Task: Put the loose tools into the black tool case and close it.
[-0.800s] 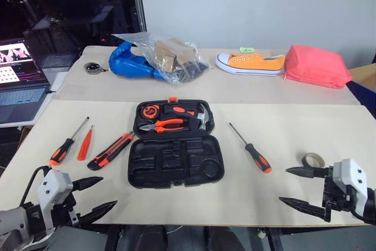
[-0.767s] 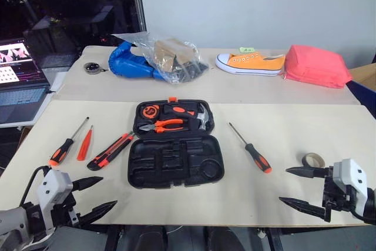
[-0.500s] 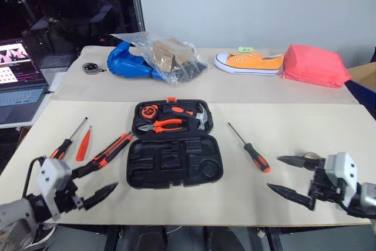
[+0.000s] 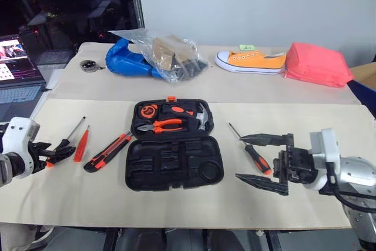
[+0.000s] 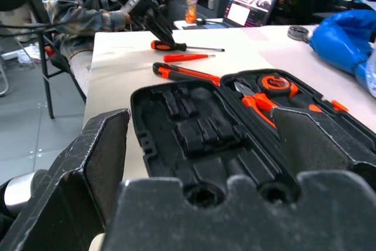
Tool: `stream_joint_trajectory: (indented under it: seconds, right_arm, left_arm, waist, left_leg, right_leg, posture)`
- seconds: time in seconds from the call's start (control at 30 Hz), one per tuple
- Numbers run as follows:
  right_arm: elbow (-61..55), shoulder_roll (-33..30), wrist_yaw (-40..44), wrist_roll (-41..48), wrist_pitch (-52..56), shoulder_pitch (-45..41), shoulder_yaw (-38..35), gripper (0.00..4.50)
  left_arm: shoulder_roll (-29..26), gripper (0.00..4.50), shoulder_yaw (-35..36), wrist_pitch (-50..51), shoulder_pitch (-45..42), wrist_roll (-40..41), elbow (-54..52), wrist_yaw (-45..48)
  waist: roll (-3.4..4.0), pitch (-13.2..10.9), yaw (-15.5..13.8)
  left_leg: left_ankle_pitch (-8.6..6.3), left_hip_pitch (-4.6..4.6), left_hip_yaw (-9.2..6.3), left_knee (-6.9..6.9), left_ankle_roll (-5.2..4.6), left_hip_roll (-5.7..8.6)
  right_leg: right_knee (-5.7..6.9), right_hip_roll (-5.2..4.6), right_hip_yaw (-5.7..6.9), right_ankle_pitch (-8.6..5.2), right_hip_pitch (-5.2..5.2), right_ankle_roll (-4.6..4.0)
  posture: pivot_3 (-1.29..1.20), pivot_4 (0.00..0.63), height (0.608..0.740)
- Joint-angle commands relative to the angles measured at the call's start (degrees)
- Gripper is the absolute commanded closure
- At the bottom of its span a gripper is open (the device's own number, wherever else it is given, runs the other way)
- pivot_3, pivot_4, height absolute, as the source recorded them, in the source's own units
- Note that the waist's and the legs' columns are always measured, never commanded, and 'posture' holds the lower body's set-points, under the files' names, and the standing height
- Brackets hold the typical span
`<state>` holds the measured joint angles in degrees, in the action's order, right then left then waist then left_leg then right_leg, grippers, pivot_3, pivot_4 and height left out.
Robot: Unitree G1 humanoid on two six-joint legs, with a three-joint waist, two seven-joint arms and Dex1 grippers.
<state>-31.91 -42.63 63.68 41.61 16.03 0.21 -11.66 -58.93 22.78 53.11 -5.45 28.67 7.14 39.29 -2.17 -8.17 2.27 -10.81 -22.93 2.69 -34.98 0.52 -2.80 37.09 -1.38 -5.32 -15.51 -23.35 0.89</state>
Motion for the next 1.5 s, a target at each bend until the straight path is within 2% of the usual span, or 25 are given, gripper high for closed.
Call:
stream_joint_trajectory:
  seconds: [0.03, 0.07, 0.2, 0.3, 0.33, 0.43, 0.5, 0.6, 0.7, 0.77, 0.83, 0.9, 1.0, 1.1, 1.23, 1.37, 1.5]
  right_arm:
    - [-0.5, 0.0, -0.1, -0.3, -1.1, -0.4, -0.4, 0.07]
    - [-0.5, 0.0, 0.0, -0.4, -1.3, -0.1, -0.5, 0.07]
    - [-0.9, 0.1, -0.2, -0.8, -1.6, 0.7, -0.8, 0.0]
    - [-0.8, 0.1, -0.4, -1.1, -1.7, 1.0, -1.0, 0.0]
    - [-0.6, 0.2, -0.5, -1.4, -1.9, 1.0, -0.9, 0.0]
    - [-0.3, 0.4, -1.2, -1.8, -1.7, 0.5, -0.5, 0.0]
    - [-0.1, 0.8, -1.9, -2.0, -1.5, 0.5, -0.6, 0.0]
    - [0.6, 0.9, -2.4, -3.0, -2.0, 1.2, -1.0, 0.0]
    - [1.0, 0.9, -3.4, -3.9, -2.6, 2.9, -2.9, 0.0]
    - [1.3, 0.3, -3.5, -4.1, -2.8, 4.5, -5.3, 0.0]
    - [1.5, -0.7, -3.0, -4.5, -3.1, 6.0, -7.6, 0.0]
    - [1.4, -1.9, -2.2, -4.5, -3.1, 7.7, -10.5, 0.0]
    - [1.0, -3.0, -1.9, -3.8, -2.7, 9.6, -13.9, 0.0]
    - [0.8, -3.1, -1.7, -3.8, -2.8, 11.5, -15.8, 0.0]
    - [1.5, -2.5, -1.3, -4.2, -3.7, 13.0, -16.5, 0.0]
    - [1.8, -2.5, -1.3, -4.2, -4.0, 13.4, -17.1, 0.0]
    - [1.2, -2.7, -1.7, -4.0, -3.9, 13.6, -17.5, 0.0]
  left_arm:
    - [-2.3, 0.0, -2.4, -0.8, -3.0, -3.2, 5.2, 0.9]
    - [-2.3, 0.0, -3.2, -1.6, -3.4, -4.0, 6.8, 1.2]
    - [-2.3, 1.02, -5.6, -5.8, -3.9, -6.9, 11.7, 3.0]
    - [-1.8, 2.02, -5.1, -7.6, -3.9, -7.2, 12.5, 4.2]
    - [-1.6, 2.52, -4.3, -8.6, -3.5, -6.9, 11.9, 4.8]
    - [-0.6, 3.55, 0.0, -11.2, -3.2, -4.2, 9.4, 6.9]
    - [-0.6, 3.62, 5.2, -13.2, -2.4, -0.3, 4.4, 11.4]
    - [-3.1, 3.62, 6.7, -11.8, 0.6, 4.0, -5.6, 19.4]
    - [-6.2, 3.62, 1.1, -9.2, 0.0, 7.8, -17.7, 24.9]
    - [-7.6, 3.62, -5.5, -8.8, -3.3, 7.8, -23.4, 26.4]
    - [-7.5, 3.62, -14.7, -9.9, -9.0, 4.0, -26.0, 27.0]
    - [-5.7, 3.62, -24.7, -13.3, -15.5, -2.8, -25.3, 27.8]
    - [-2.4, 3.62, -35.7, -19.6, -23.6, -11.8, -21.1, 30.1]
    - [1.0, 3.62, -43.0, -24.9, -29.6, -19.0, -15.2, 32.0]
    - [5.5, 3.62, -47.1, -26.4, -34.1, -23.1, -9.3, 33.4]
    - [6.5, 3.62, -49.0, -28.2, -35.0, -26.5, -6.9, 35.2]
    - [7.2, 3.62, -48.7, -27.0, -34.4, -26.3, -7.9, 36.7]
  waist:
    - [-0.01, 0.0, -0.1]
    - [-0.01, 0.0, -0.1]
    - [-0.01, 0.0, 0.0]
    - [0.0, 0.0, 0.1]
    - [0.0, 0.0, 0.1]
    - [0.0, 0.0, 0.1]
    - [-0.05, 0.0, 0.0]
    - [-0.2, 0.0, -0.1]
    - [-0.08, 0.0, -0.4]
    - [-0.01, 0.0, -1.1]
    - [0.09, 0.1, -1.5]
    - [0.19, 0.1, -1.6]
    - [0.22, 0.1, -1.3]
    - [0.22, 0.1, -1.1]
    - [0.28, 0.1, -1.1]
    - [0.3, 0.2, -1.2]
    - [0.41, 0.2, -1.3]
  left_leg:
    - [-0.05, -0.03, -0.02, -0.01, 0.02, 0.0]
    - [-0.08, -0.04, -0.03, -0.02, 0.02, 0.01]
    - [-0.12, -0.02, -0.02, -0.02, 0.0, 0.01]
    - [-0.12, 0.06, 0.01, -0.07, 0.0, -0.01]
    - [-0.12, 0.08, 0.01, -0.1, 0.0, -0.01]
    - [-0.12, 0.09, 0.03, -0.18, 0.0, -0.04]
    - [-0.12, 0.06, 0.02, -0.23, 0.0, -0.05]
    - [-0.12, -0.01, -0.05, -0.24, 0.01, -0.11]
    - [-0.12, -0.01, -0.04, -0.2, 0.01, -0.05]
    - [-0.12, -0.02, -0.03, -0.2, 0.01, 0.0]
    - [-0.12, 0.0, 0.0, -0.25, 0.0, 0.07]
    - [-0.12, 0.0, 0.04, -0.34, 0.0, 0.15]
    - [-0.11, 0.06, 0.03, -0.37, -0.01, 0.06]
    - [-0.11, 0.07, -0.06, -0.42, -0.02, 0.04]
    - [-0.21, -0.08, -0.11, -0.73, -0.2, 0.03]
    - [-0.38, -0.25, -0.11, -1.01, -0.47, 0.02]
    - [-0.39, -0.25, -0.13, -1.02, -0.48, 0.03]
  right_leg:
    - [0.01, 0.0, 0.02, 0.0, 0.0, 0.0]
    - [0.0, 0.0, 0.03, 0.0, -0.01, -0.01]
    - [0.03, 0.0, 0.02, -0.02, -0.01, -0.03]
    - [0.09, 0.0, 0.0, -0.01, 0.04, -0.04]
    - [0.09, 0.0, 0.01, -0.01, 0.06, -0.04]
    - [0.1, -0.01, 0.01, -0.02, 0.09, -0.03]
    - [0.1, -0.01, 0.03, -0.01, 0.09, -0.03]
    - [0.1, -0.02, 0.12, 0.0, 0.08, -0.05]
    - [0.07, -0.12, 0.11, -0.02, 0.11, -0.03]
    - [0.05, -0.14, 0.1, -0.04, 0.13, 0.01]
    - [0.05, -0.11, 0.06, -0.06, 0.16, 0.05]
    - [0.06, -0.02, 0.0, -0.06, 0.2, 0.06]
    - [0.09, 0.19, -0.1, -0.09, 0.22, 0.11]
    - [0.12, 0.3, -0.12, -0.09, 0.22, 0.12]
    - [0.13, 0.33, -0.13, -0.09, 0.23, 0.12]
    - [0.1, 0.32, -0.15, -0.05, 0.21, 0.18]
    - [0.11, 0.32, -0.13, -0.05, 0.23, 0.18]
  posture:
    - [0.0, 0.15, 0.74]
    - [0.0, 0.15, 0.74]
    - [0.0, 0.15, 0.74]
    - [0.0, 0.15, 0.74]
    - [0.0, 0.15, 0.74]
    - [0.0, 0.15, 0.74]
    - [0.0, 0.15, 0.74]
    - [0.0, 0.15, 0.74]
    - [0.0, 0.15, 0.74]
    - [0.0, 0.15, 0.74]
    - [0.0, 0.15, 0.74]
    - [0.0, 0.15, 0.74]
    - [0.0, 0.15, 0.74]
    - [0.0, 0.15, 0.74]
    - [0.0, 0.15, 0.74]
    - [0.0, 0.15, 0.74]
    - [0.0, 0.15, 0.74]
